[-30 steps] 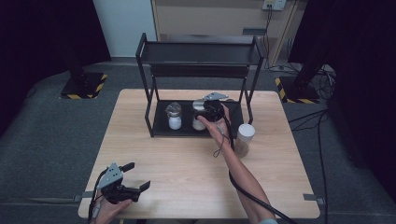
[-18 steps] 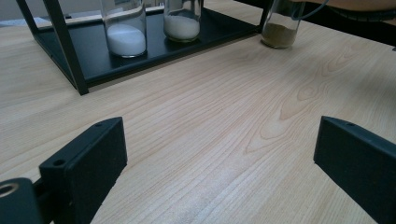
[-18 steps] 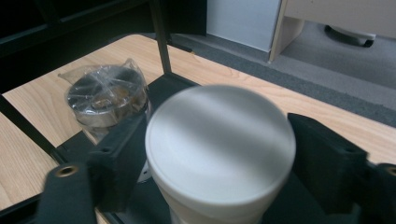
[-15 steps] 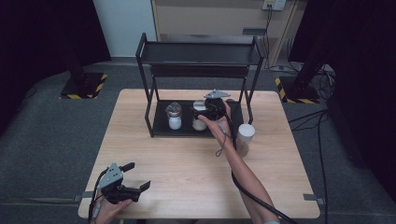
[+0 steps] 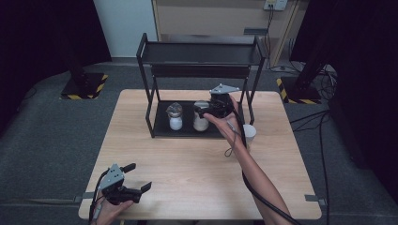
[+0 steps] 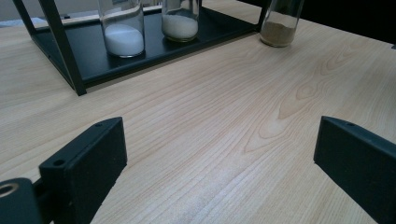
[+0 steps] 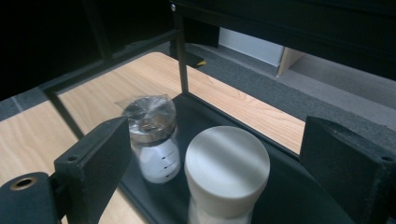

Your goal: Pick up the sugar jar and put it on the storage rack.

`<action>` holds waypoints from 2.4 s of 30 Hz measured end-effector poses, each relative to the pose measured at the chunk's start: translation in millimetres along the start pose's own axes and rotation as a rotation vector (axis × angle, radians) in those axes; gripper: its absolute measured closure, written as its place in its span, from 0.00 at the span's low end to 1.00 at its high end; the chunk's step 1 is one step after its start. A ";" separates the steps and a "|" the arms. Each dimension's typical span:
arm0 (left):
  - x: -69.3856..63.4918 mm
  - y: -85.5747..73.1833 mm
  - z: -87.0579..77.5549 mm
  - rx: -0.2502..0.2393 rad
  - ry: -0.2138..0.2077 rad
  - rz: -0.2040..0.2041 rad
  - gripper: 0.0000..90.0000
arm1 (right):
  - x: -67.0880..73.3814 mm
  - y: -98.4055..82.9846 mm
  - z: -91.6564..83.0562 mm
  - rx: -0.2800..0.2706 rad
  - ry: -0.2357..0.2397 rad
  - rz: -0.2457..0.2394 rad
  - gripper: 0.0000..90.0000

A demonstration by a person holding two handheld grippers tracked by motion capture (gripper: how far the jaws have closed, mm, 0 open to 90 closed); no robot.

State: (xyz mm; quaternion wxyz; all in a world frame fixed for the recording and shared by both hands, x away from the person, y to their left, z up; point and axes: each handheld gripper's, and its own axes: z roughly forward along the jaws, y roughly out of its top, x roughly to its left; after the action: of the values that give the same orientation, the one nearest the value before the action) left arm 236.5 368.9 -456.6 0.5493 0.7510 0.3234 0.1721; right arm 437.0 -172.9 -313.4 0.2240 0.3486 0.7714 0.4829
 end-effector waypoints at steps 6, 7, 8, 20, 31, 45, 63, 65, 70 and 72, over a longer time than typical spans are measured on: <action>-0.1 0.1 0.1 0.000 -0.001 0.000 0.02 | 2.5 7.4 -27.5 -0.011 0.021 -0.032 0.10; -0.3 0.2 0.1 0.001 -0.001 0.001 0.02 | 2.7 7.8 -30.9 -0.014 0.023 -0.038 0.10; -0.3 0.4 0.1 0.002 -0.001 0.001 0.02 | 3.0 8.7 -35.8 -0.016 0.027 -0.040 0.10; -0.8 0.5 0.2 0.001 0.000 0.000 0.02 | 4.5 -0.7 -89.7 -0.046 0.043 -0.078 0.09; -0.6 0.5 0.3 0.001 -0.003 0.000 0.01 | 0.5 -27.6 -138.2 -0.083 0.046 -0.074 0.09; -0.8 1.1 0.8 0.005 -0.002 -0.004 0.02 | 0.3 -69.4 -195.2 -0.108 0.022 -0.059 0.09; -1.1 1.2 0.6 0.005 -0.001 -0.003 0.01 | 5.2 -119.8 -235.3 -0.088 -0.017 -0.011 0.08; -1.0 1.4 1.0 0.006 -0.005 -0.002 0.01 | 4.9 -122.8 -237.1 -0.088 -0.018 -0.003 0.08; -1.7 2.0 1.7 0.009 -0.005 0.003 0.01 | 4.3 -141.9 -243.1 -0.076 -0.037 0.040 0.08; -1.7 1.8 1.4 0.008 -0.005 0.002 0.01 | 4.8 -148.3 -244.7 -0.078 -0.043 0.048 0.08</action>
State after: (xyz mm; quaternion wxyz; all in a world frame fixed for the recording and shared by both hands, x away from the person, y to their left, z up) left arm 236.7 366.3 -455.2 0.5470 0.7539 0.3219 0.1697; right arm 219.2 -356.5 -341.1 0.2421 0.3683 0.7385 0.5103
